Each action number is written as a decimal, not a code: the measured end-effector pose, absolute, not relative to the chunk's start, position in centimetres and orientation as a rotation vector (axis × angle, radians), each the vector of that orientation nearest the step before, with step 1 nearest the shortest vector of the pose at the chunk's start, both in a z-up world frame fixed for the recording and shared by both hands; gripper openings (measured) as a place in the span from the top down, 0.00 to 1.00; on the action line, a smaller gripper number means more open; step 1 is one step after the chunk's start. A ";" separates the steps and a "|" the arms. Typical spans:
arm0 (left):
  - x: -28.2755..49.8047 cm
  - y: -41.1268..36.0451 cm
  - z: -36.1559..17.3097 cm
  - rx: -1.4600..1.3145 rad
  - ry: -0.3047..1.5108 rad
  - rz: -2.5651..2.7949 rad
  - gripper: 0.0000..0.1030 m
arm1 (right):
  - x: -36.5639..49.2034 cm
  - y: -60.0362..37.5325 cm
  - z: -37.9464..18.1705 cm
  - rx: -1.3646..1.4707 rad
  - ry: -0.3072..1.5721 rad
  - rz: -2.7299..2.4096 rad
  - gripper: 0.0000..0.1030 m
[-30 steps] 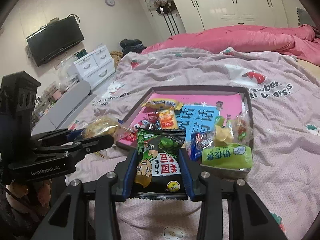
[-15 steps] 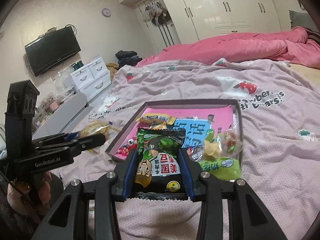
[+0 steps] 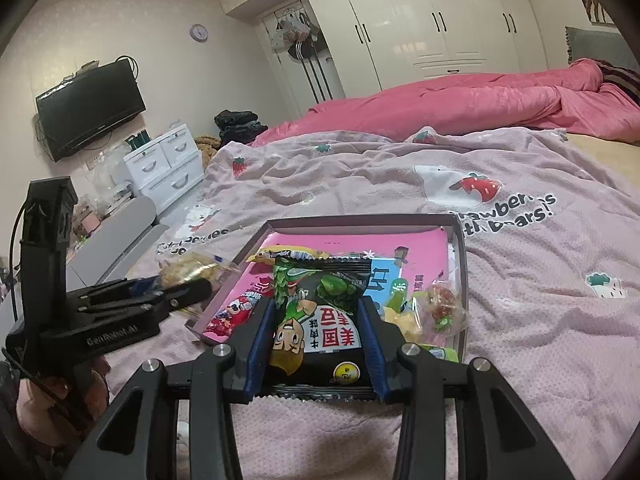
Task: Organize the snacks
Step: 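Carry the pastry bag over the tray with the left tool while the right tool carries the chip bag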
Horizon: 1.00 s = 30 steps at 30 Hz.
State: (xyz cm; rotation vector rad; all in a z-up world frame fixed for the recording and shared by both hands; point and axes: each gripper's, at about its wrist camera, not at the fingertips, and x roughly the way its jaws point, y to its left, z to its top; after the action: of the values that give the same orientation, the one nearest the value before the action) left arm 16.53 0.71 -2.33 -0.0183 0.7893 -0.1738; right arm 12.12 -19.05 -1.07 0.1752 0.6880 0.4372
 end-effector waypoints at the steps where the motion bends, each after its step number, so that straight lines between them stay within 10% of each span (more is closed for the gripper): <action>1: 16.7 0.5 -2.6 -0.012 0.794 -0.179 0.56 | 12.3 -18.9 -1.1 0.171 0.689 0.437 0.59; 30: 19.3 -0.9 -6.1 0.001 0.879 -0.190 0.56 | 15.3 -16.2 -2.7 0.048 0.726 0.389 0.59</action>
State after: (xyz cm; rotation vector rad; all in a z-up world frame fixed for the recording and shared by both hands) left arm 19.27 -0.86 -6.06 0.0005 0.8792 -0.1900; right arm 15.28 -16.21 -2.72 0.0479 0.7258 0.3895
